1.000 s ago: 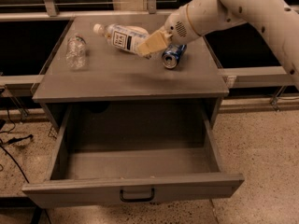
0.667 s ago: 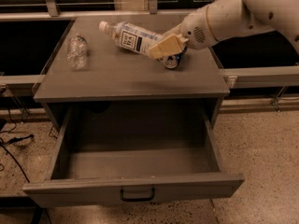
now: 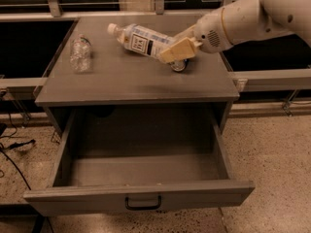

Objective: Place blue plastic bottle into top drawer

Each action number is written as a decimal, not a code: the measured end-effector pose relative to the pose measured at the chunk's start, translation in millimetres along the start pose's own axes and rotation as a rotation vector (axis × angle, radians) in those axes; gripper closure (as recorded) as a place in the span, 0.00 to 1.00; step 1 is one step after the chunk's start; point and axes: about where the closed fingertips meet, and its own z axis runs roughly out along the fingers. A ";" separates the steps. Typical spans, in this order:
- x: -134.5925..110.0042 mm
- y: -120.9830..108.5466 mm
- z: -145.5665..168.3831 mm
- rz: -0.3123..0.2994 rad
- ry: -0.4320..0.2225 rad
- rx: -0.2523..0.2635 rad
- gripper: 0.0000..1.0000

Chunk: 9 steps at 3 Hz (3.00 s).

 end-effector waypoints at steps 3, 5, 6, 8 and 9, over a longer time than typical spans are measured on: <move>21.4 44.8 -20.3 -0.102 0.024 -0.085 1.00; 66.5 94.7 -33.2 -0.100 0.039 -0.166 1.00; 89.0 112.7 -26.1 -0.123 0.021 -0.202 1.00; 133.1 134.0 8.3 -0.136 0.012 -0.247 1.00; 141.6 138.3 20.0 -0.157 0.012 -0.271 1.00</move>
Offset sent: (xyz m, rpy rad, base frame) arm -0.0435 -0.0081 -0.0089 -0.0426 -0.0449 0.1204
